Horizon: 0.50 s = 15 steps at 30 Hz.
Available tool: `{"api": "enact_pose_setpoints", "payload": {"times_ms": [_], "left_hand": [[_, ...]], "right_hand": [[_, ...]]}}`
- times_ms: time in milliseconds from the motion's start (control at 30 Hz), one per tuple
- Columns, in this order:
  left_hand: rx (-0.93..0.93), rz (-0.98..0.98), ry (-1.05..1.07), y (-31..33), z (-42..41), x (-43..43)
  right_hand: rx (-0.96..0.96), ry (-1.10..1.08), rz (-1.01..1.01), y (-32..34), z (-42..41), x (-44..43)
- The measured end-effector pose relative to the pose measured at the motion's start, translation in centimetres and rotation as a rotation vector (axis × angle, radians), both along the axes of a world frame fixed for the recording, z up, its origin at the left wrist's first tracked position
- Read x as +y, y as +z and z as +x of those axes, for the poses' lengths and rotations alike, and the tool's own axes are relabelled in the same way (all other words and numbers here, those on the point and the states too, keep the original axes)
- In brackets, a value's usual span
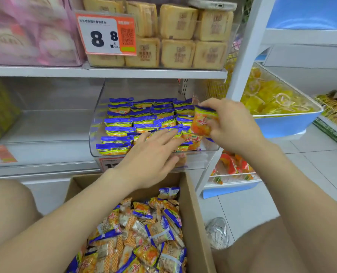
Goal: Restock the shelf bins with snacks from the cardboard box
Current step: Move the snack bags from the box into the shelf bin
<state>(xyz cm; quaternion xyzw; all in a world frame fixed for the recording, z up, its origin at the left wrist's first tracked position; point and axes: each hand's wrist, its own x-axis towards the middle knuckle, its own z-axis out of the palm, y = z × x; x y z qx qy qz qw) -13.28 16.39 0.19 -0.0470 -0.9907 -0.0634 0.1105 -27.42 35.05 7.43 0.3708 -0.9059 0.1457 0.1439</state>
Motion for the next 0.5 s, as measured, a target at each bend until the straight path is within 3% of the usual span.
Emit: {"api": "enact_pose_setpoints", "payload": {"times_ms": [200, 500], "left_hand": [[-0.017, -0.003, 0.065, -0.9, -1.0, 0.4], [0.018, -0.019, 0.084, -1.4, -0.6, 0.2]], "right_hand": [[0.09, 0.006, 0.433, -2.1, 1.2, -2.3], [0.048, 0.103, 0.51, -2.2, -0.1, -3.1]]}}
